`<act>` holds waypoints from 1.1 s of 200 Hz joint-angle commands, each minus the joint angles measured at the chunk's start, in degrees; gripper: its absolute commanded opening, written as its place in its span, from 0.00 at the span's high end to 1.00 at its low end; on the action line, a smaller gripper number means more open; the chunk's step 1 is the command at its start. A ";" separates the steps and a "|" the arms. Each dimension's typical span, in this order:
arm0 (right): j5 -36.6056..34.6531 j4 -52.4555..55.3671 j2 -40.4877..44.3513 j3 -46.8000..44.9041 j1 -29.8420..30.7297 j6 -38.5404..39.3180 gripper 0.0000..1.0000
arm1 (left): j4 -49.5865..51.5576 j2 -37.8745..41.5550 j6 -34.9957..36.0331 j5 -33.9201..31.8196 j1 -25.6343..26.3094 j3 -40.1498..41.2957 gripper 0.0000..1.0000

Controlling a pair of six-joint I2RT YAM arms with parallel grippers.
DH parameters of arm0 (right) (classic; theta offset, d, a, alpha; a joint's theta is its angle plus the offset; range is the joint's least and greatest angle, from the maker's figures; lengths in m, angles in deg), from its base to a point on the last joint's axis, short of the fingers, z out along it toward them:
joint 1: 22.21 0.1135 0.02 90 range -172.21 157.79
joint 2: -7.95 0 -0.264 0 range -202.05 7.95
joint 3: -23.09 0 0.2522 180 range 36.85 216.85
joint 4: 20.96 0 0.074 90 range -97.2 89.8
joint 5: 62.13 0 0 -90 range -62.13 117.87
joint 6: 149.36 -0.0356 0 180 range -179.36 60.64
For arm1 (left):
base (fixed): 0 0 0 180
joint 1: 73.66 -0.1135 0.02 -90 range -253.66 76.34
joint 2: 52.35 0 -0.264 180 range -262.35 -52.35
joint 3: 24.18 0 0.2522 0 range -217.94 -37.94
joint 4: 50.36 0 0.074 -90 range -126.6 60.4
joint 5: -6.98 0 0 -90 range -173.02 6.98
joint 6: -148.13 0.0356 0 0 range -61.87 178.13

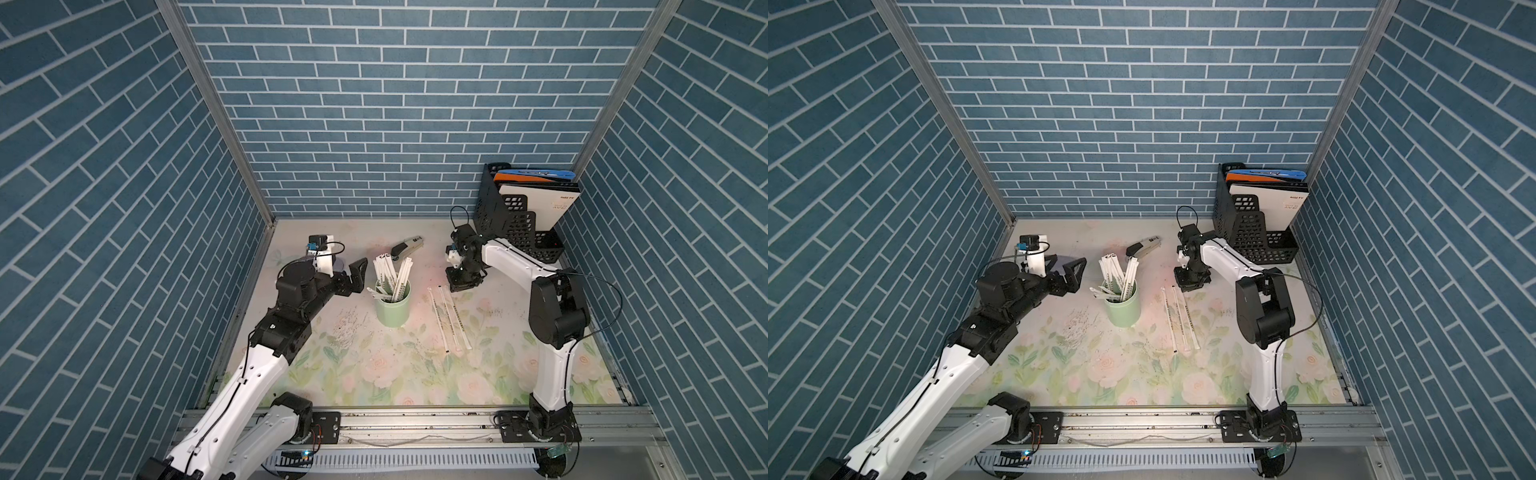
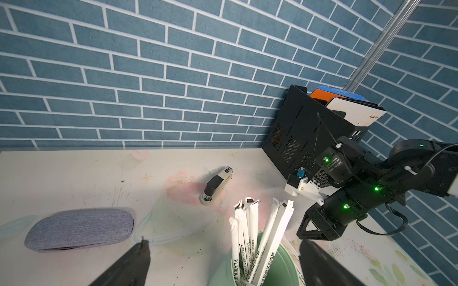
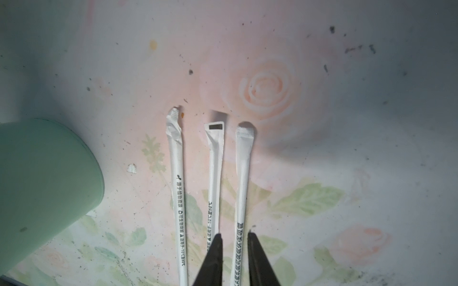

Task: Take the straws out of the storage container
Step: Place the straw at the center of the board, then pick up the straw from the container.

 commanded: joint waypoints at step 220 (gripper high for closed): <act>3.62 -55.37 23.96 -27.25 15.93 -4.00 0.76 | -0.35 0.65 0.26 0.20 0.14 0.19 0.00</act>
